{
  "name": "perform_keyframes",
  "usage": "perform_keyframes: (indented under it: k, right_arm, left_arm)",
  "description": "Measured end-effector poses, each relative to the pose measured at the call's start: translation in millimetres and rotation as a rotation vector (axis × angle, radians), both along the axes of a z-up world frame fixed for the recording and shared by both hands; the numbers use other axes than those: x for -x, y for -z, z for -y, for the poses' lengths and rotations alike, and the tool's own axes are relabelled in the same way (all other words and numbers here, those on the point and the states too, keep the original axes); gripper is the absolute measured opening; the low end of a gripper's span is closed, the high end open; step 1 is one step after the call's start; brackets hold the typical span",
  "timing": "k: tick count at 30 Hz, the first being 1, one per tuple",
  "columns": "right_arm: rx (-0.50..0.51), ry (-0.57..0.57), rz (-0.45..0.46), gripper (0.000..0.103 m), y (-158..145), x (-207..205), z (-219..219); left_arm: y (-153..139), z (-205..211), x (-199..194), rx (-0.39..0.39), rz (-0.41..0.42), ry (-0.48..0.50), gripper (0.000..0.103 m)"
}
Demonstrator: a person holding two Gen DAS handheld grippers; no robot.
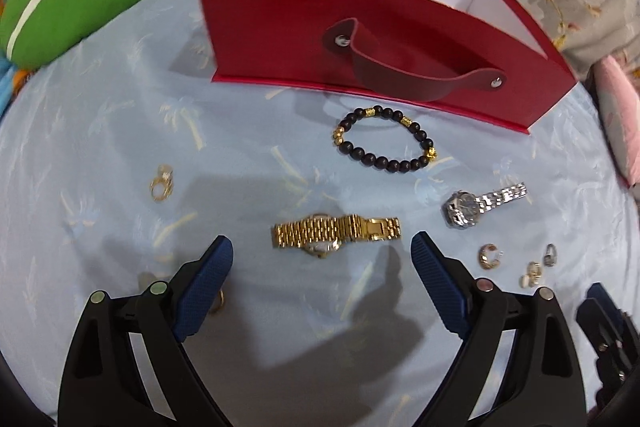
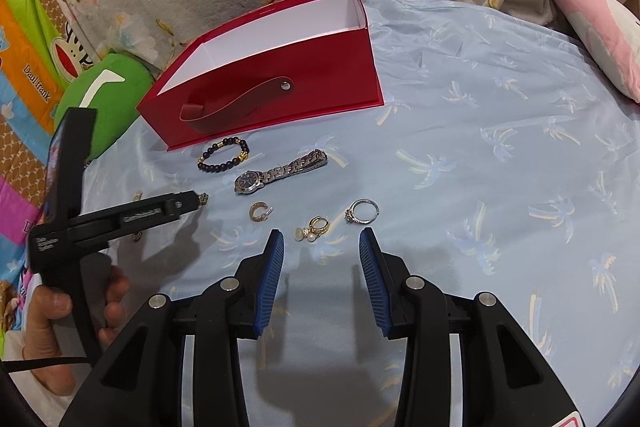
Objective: Organize jewelry
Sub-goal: 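Grasp the gold link watch with the left tool and lift it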
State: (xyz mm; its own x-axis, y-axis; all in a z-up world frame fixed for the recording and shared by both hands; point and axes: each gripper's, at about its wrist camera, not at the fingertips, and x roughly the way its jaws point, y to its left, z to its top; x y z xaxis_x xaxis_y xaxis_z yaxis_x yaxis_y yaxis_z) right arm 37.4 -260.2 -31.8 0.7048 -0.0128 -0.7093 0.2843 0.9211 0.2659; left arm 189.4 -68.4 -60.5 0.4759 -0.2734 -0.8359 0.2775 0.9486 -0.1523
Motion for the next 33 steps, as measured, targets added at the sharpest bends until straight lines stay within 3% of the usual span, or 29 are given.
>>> perform_keyframes:
  k: [6,10,12,14,16,17,18,19,33]
  right_arm:
    - [-0.01,0.01,-0.002,0.039,2.2,-2.1,3.9]
    - [-0.006,0.016,-0.003,0.039,1.8,-0.1,5.5]
    - [-0.002,0.02,-0.006,0.039,2.1,0.1,6.8]
    - [-0.006,0.024,-0.007,0.039,3.0,0.7,8.4]
    - [-0.008,0.025,-0.009,0.039,4.1,0.4,9.2]
    - [-0.01,0.025,-0.009,0.039,4.9,0.2,9.7]
    - [-0.01,0.025,-0.012,0.039,5.8,-0.9,10.0]
    - [-0.009,0.025,-0.014,0.039,6.3,-1.7,10.0]
    - [-0.01,0.006,-0.013,0.039,5.2,-24.8,8.4]
  left_arm:
    - [0.1,7.6,2.4,0.05,-0.044,-0.017,0.088]
    - [2.5,22.7,-3.4,-0.036,0.019,-0.057,0.083]
    - [2.5,27.9,-6.9,-0.076,0.037,-0.077,0.076]
    - [1.6,29.2,-8.5,-0.104,0.054,-0.087,0.062]
    - [1.1,27.8,-8.2,-0.108,0.057,-0.081,0.059]
    - [0.8,28.2,-7.9,-0.108,0.06,-0.08,0.052]
    - [-0.1,27.6,-6.6,-0.111,0.067,-0.074,0.043]
    - [-0.9,26.9,-6.0,-0.115,0.07,-0.066,0.02]
    - [-7.6,-8.1,9.4,-0.028,0.026,-0.024,0.017]
